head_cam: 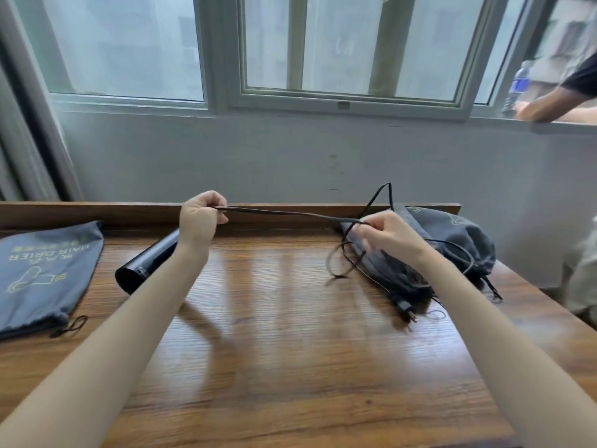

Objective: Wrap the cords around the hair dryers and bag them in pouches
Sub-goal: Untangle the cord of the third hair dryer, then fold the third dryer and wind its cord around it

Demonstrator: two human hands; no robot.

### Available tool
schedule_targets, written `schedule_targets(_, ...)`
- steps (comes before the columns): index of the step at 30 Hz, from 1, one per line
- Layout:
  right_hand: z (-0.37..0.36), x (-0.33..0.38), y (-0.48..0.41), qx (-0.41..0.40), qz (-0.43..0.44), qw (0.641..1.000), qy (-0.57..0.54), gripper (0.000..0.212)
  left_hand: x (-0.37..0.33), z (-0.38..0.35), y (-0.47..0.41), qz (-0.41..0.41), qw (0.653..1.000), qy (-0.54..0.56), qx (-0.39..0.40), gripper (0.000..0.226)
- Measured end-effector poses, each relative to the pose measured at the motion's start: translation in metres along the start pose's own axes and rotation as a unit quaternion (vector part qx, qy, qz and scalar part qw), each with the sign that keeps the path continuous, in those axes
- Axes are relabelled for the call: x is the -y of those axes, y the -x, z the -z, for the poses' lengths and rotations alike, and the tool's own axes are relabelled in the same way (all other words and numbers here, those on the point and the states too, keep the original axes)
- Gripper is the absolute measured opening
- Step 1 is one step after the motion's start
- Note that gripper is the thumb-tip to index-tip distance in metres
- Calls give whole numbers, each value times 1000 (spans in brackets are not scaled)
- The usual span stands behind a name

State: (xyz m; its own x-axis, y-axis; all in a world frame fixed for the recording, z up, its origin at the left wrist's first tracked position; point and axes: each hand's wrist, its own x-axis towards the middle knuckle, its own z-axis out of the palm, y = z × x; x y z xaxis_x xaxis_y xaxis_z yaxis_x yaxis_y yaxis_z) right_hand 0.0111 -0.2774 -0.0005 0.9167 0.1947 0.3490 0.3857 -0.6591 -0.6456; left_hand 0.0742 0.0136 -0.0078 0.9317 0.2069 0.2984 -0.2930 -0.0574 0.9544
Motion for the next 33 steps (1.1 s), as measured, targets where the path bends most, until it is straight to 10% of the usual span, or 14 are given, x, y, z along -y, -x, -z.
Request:
schedule_targets(8, 39, -51, 21, -91, -33, 992, 77, 49, -1, -1, -1, -14, 997, -72, 27, 40)
schedule_targets(14, 35, -47, 22, 117, -125, 985, -3, 38, 26, -11, 27, -78, 972, -130, 179, 26)
schedule_targets(17, 24, -27, 12, 37, -113, 992, -53, 39, 39, -17, 41, -124, 950, -194, 210, 28)
schedule_targets(20, -4, 4, 3, 27, -40, 992, 120, 52, 43, -26, 56, -139, 932, -238, 236, 24)
schedule_targets(24, -63, 36, 6, 67, 68, 901, 422, 58, 40, -34, 70, -206, 911, -251, 253, 20)
schedule_targets(27, -93, 45, 4, 93, 88, 938, 322, 21, 40, -32, 75, -244, 901, -243, 264, 19)
schedule_targets(33, -90, 27, -3, 94, 74, 956, 267, 22, 41, 27, 56, -269, 875, -381, 128, 45)
